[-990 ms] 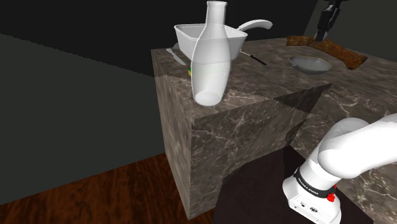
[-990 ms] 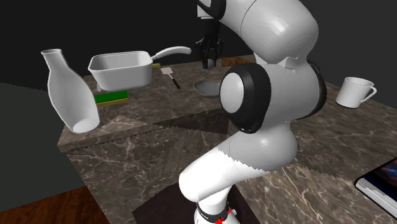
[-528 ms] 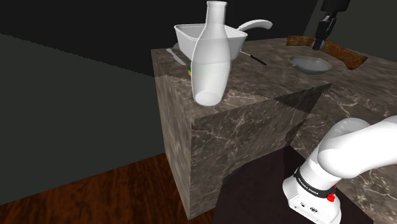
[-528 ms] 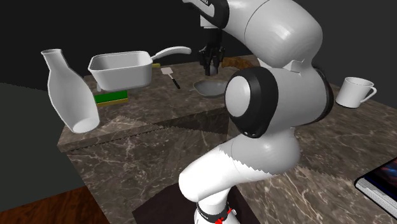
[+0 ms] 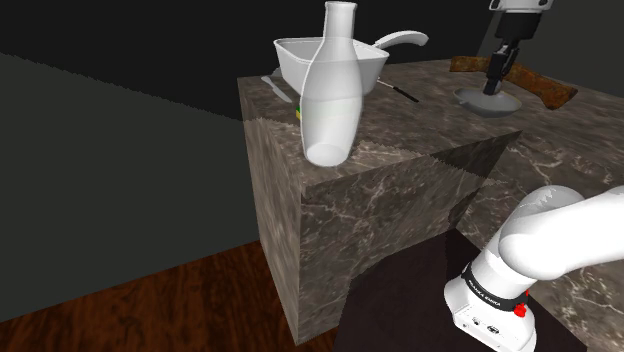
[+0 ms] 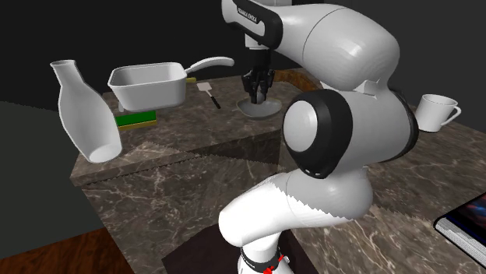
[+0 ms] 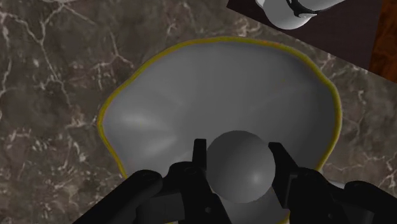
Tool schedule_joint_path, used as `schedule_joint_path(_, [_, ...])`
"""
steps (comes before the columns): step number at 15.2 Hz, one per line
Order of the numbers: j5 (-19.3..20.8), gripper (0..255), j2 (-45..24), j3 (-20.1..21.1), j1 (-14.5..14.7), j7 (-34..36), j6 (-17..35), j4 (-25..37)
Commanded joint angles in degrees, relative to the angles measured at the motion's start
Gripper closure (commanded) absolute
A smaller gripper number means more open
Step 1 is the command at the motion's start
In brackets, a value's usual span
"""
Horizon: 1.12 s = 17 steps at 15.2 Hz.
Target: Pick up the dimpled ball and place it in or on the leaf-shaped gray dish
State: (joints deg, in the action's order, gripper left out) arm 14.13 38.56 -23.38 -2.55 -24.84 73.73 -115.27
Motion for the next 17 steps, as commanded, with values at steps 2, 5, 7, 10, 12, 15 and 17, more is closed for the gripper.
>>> schedule_joint_path(2, [0.1, 255, 0.2, -0.1, -0.1, 0.0, 0.4, -0.5])
schedule_joint_path(5, [0.1, 255, 0.2, -0.1, -0.1, 0.0, 0.4, -0.5])
schedule_joint_path(7, [0.1, 255, 0.2, -0.1, -0.1, 0.0, 0.4, -0.5])
schedule_joint_path(10, [0.1, 0, 0.2, -0.1, -0.1, 0.0, 0.4, -0.5])
schedule_joint_path(12, [0.1, 0, 0.2, -0.1, -0.1, 0.0, 0.4, -0.5])
schedule_joint_path(15, [-0.5, 0, -2.1, 0.0, 0.5, -0.6, -2.9, 5.0])
schedule_joint_path(17, [-1.0, 0, -4.4, 0.0, 0.9, -1.2, -5.9, 10.4])
